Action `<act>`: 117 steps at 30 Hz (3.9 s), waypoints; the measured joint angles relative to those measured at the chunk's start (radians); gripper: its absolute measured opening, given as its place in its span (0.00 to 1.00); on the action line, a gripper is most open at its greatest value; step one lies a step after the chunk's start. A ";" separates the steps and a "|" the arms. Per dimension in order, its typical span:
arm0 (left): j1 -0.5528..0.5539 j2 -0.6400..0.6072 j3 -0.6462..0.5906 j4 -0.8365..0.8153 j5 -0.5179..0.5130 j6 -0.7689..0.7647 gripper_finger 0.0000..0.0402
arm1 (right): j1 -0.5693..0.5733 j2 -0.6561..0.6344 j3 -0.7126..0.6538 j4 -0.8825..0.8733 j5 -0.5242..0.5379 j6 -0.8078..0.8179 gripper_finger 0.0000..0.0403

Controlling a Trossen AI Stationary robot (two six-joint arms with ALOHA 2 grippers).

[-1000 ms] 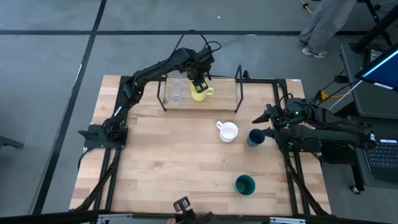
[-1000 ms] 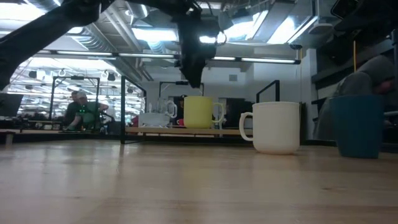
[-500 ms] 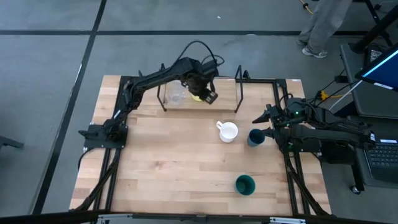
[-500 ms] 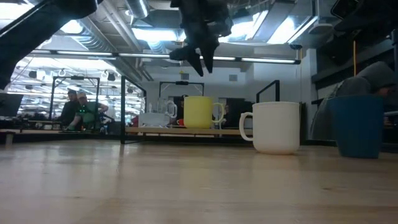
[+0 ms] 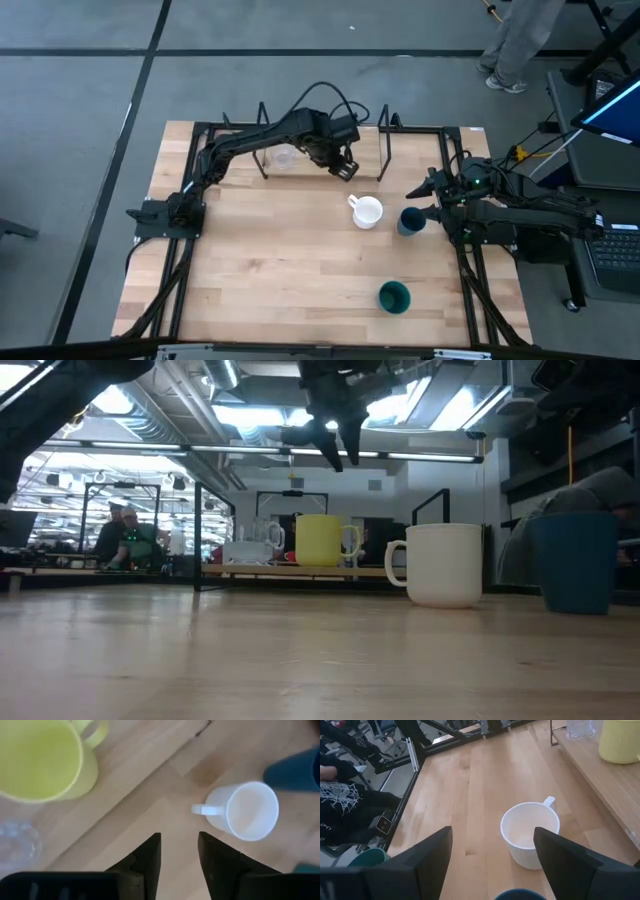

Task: Stack small to large cups/mugs on shelf
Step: Put the yellow mug on the shelf, then put the white mug on the shelf

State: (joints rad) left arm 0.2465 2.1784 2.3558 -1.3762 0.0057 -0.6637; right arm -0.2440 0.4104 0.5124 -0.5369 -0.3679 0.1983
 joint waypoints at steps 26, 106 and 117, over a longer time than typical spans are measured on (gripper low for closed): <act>0.049 0.136 -0.001 0.021 -0.121 0.096 0.31 | 0.000 0.000 0.000 -0.007 0.000 -0.007 0.70; 0.236 0.140 -0.010 0.037 -0.124 0.205 0.31 | 0.000 0.000 0.000 -0.007 0.000 -0.016 0.70; 0.113 0.082 0.001 0.042 -0.016 0.218 0.31 | 0.000 0.000 0.000 -0.007 0.000 -0.016 0.70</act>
State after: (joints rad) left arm 0.3596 2.2600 2.3569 -1.3347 -0.0100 -0.4460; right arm -0.2436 0.4103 0.5125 -0.5438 -0.3675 0.1825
